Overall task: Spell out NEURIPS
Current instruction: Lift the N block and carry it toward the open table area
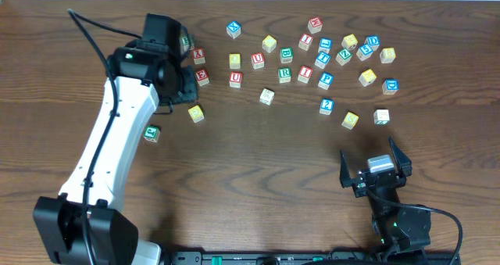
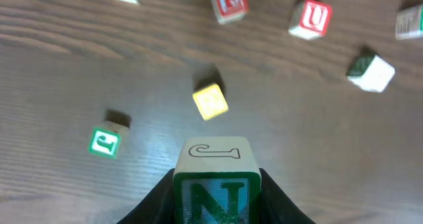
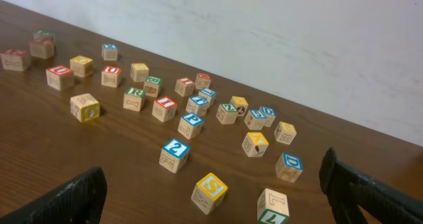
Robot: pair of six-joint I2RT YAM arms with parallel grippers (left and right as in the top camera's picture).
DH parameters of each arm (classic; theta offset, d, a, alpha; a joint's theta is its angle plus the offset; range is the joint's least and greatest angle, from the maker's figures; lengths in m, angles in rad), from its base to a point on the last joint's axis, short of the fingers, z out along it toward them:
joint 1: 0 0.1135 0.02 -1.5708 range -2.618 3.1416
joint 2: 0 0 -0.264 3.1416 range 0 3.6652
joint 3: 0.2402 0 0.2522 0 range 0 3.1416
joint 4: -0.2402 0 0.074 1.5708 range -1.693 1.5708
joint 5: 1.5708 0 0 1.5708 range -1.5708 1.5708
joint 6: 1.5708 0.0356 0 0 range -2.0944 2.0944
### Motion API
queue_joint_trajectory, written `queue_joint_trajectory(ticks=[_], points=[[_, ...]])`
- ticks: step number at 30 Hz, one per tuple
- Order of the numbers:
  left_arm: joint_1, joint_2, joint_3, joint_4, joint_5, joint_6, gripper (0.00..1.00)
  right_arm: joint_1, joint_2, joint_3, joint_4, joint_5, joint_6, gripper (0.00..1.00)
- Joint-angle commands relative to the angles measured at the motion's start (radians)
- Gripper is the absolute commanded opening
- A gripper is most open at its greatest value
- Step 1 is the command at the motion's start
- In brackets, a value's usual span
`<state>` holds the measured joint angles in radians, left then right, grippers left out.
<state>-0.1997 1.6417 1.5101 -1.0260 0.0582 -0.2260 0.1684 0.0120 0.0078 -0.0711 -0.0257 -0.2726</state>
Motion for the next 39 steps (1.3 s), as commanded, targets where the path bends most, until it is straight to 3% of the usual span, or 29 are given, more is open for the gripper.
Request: queue_joint_trajectory(ticks=[1,10,24,39], points=[[-0.040,-0.011,-0.019,-0.005,0.013,0.027,0.15,-0.013,-0.005,-0.002,-0.004,0.008,0.014,0.99],[-0.127,-0.011,-0.135,0.069,0.013,0.019,0.15,-0.013,-0.005,-0.002,-0.004,0.008,0.014,0.99],[-0.134,-0.009,-0.382,0.277,0.068,-0.026,0.16,-0.013,-0.005,-0.002,-0.004,0.008,0.014,0.99],[-0.134,-0.008,-0.471,0.383,0.084,-0.035,0.16,-0.013,-0.005,-0.002,-0.004,0.008,0.014,0.99]])
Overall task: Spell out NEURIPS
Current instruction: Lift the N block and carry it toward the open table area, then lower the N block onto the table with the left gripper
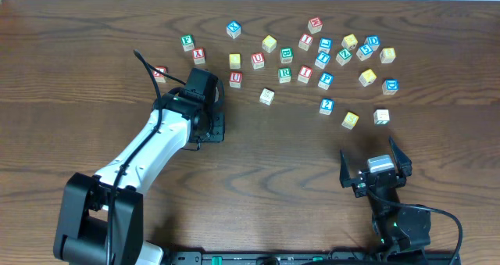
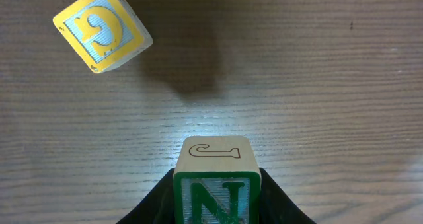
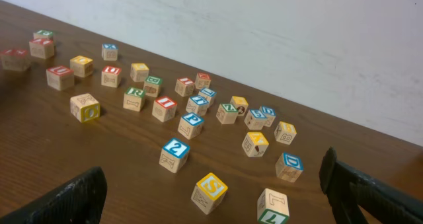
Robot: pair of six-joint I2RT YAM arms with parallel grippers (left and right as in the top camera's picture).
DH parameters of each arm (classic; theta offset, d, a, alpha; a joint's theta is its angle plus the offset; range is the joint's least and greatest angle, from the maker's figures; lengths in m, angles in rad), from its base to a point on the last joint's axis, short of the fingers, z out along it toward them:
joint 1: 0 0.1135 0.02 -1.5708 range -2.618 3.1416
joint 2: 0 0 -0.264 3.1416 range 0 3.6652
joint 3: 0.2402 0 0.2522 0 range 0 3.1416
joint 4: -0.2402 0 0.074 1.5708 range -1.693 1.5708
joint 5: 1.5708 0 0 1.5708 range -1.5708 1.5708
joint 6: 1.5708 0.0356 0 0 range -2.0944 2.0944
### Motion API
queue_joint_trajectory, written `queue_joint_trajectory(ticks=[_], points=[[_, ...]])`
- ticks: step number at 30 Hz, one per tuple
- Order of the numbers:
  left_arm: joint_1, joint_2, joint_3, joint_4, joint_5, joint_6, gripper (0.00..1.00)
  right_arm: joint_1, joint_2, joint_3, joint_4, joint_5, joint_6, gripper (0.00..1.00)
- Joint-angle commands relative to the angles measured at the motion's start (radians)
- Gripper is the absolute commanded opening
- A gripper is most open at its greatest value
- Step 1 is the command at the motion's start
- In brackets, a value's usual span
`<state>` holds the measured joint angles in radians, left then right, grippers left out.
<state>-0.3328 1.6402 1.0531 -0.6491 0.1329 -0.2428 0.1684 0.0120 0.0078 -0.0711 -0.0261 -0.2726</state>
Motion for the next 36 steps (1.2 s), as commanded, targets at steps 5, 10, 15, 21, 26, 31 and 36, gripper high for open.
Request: queue_joint_trajectory(ticks=[5,10,15,21,26,31,36], points=[[-0.001,0.007,-0.014,0.032,-0.011,-0.048,0.17,-0.013,-0.005,-0.002,-0.004,0.008,0.014,0.99],[-0.001,0.047,-0.014,0.042,-0.040,-0.071,0.17,-0.013,-0.005,-0.002,-0.004,0.008,0.014,0.99],[-0.001,0.089,-0.014,0.055,-0.039,-0.071,0.17,-0.013,-0.005,-0.002,-0.004,0.008,0.014,0.99],[-0.001,0.092,-0.014,0.083,-0.039,-0.070,0.17,-0.013,-0.005,-0.002,-0.004,0.008,0.014,0.99],[-0.001,0.092,-0.013,0.100,-0.039,-0.070,0.17,-0.013,-0.005,-0.002,-0.004,0.008,0.014,0.99],[-0.001,0.092,-0.013,0.114,-0.040,-0.070,0.17,-0.013,-0.005,-0.002,-0.004,0.008,0.014,0.99],[-0.001,0.100,-0.013,0.113,-0.066,-0.070,0.17,-0.013,-0.005,-0.002,-0.004,0.008,0.014,0.99]])
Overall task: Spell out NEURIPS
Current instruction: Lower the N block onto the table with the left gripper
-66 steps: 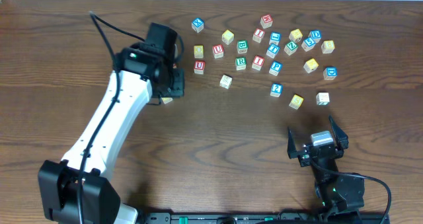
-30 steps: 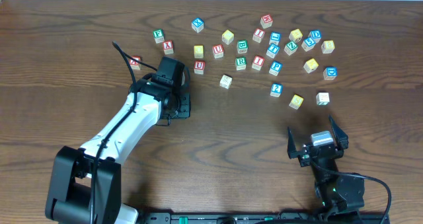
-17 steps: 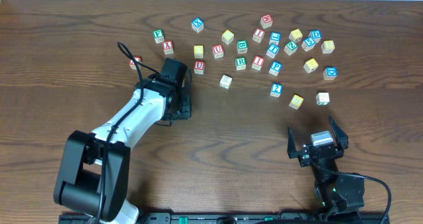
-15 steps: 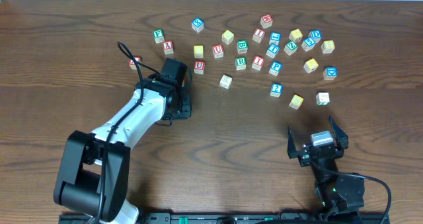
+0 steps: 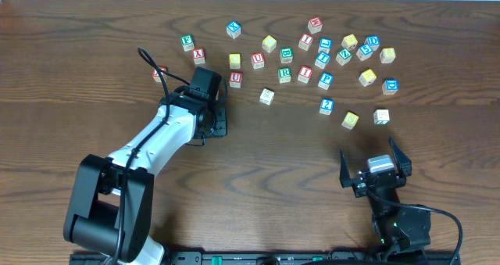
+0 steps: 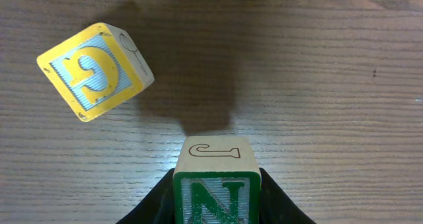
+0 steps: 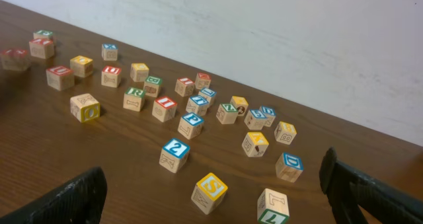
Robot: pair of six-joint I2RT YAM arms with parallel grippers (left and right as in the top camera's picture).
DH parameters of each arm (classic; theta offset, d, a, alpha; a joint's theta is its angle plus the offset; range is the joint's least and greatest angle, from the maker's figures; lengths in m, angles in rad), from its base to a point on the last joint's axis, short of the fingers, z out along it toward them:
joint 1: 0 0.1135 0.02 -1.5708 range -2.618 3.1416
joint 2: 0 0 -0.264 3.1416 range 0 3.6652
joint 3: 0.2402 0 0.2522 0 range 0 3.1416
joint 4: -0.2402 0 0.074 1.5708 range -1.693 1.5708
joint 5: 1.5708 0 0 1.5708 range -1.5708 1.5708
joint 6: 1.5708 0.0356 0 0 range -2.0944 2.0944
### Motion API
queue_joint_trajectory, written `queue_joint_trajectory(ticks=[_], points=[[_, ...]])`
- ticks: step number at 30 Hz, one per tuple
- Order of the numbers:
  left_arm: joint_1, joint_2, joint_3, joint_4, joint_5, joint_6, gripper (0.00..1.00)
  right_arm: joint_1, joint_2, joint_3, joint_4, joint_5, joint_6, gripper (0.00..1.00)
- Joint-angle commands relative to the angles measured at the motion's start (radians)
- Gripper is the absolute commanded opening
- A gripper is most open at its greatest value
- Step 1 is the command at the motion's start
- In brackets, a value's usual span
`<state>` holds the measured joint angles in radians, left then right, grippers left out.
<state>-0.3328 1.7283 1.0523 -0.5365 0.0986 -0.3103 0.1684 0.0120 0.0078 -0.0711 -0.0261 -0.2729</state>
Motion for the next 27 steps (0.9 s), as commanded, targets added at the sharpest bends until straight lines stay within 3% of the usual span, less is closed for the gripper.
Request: queue_joint_trajectory(ticks=[1,27], points=[[-0.001,0.017,-0.013,0.000,-0.032,-0.002,0.17,-0.013,-0.005,-0.002,-0.004,0.008,0.014,0.99],[-0.001,0.067,-0.013,-0.023,-0.066,0.003,0.17,-0.013,-0.005,-0.002,-0.004,0.008,0.014,0.99]])
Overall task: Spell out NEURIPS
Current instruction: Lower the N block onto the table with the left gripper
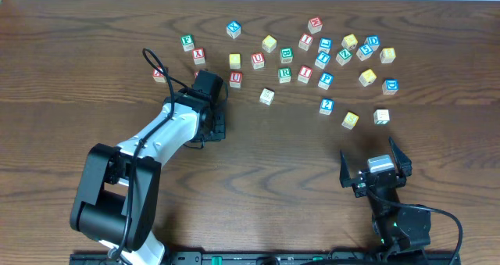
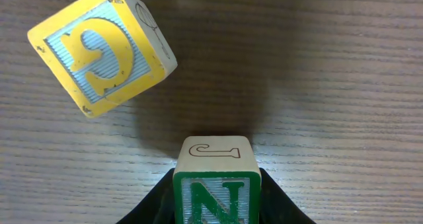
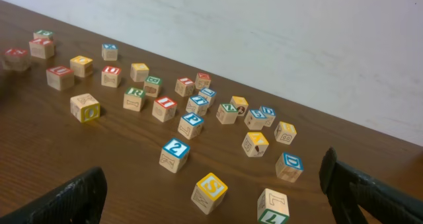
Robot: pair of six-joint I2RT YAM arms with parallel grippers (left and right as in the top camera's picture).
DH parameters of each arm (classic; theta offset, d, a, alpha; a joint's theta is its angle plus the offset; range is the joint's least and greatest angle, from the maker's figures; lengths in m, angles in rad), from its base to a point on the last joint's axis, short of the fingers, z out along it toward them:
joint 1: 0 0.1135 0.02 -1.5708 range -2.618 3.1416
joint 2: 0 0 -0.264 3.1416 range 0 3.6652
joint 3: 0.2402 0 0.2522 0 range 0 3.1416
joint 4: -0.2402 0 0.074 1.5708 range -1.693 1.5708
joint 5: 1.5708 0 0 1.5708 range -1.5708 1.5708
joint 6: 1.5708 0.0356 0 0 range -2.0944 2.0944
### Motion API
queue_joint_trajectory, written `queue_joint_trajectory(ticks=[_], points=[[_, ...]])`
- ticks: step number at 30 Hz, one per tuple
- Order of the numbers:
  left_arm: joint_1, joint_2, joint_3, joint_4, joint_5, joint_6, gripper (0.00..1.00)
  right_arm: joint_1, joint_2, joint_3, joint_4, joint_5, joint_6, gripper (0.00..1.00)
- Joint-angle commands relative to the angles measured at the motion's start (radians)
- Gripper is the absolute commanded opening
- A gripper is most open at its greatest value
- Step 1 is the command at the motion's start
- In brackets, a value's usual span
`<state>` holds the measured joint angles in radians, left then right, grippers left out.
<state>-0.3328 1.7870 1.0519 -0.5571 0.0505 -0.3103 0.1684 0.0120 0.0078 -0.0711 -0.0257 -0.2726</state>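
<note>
My left gripper (image 1: 209,113) is shut on a green N block (image 2: 217,184), held low over bare wood at the table's middle left. A yellow G block (image 2: 102,49) lies tilted just beyond it to the left; the arm hides it in the overhead view. Among the loose blocks behind are a red E (image 1: 159,75), a red U (image 1: 235,79), a green R (image 1: 284,74), a red I (image 1: 305,73), a blue P (image 1: 326,80) and a yellow S (image 1: 350,119). My right gripper (image 1: 375,171) stands open near the front right, holding nothing.
Several other letter and number blocks are scattered across the far right of the table (image 1: 312,163), among them a blue 2 (image 3: 175,154), a blue D (image 3: 289,166) and a green L block (image 3: 272,207). A white wall (image 3: 297,39) rises behind the table.
In the left wrist view the yellow G block looks larger and has slid toward the upper left, so the left gripper with the N block is lower. The right arm has not moved.
The left gripper held the N block high over the far-left blocks. Then it was over bare wood beside the yellow G block, and at each later moment lower and closer to the table. The right gripper stayed open and still.
</note>
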Motion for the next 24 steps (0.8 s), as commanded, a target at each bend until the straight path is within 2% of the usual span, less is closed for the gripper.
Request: queue_joint_trajectory(ticks=[1,24], points=[[-0.001,0.008,-0.012,-0.002,-0.017,0.002,0.17,-0.013,-0.005,-0.002,-0.004,0.008,0.014,0.99],[-0.001,0.024,-0.012,-0.002,-0.017,0.002,0.17,-0.013,-0.005,-0.002,-0.004,0.008,0.014,0.99]])
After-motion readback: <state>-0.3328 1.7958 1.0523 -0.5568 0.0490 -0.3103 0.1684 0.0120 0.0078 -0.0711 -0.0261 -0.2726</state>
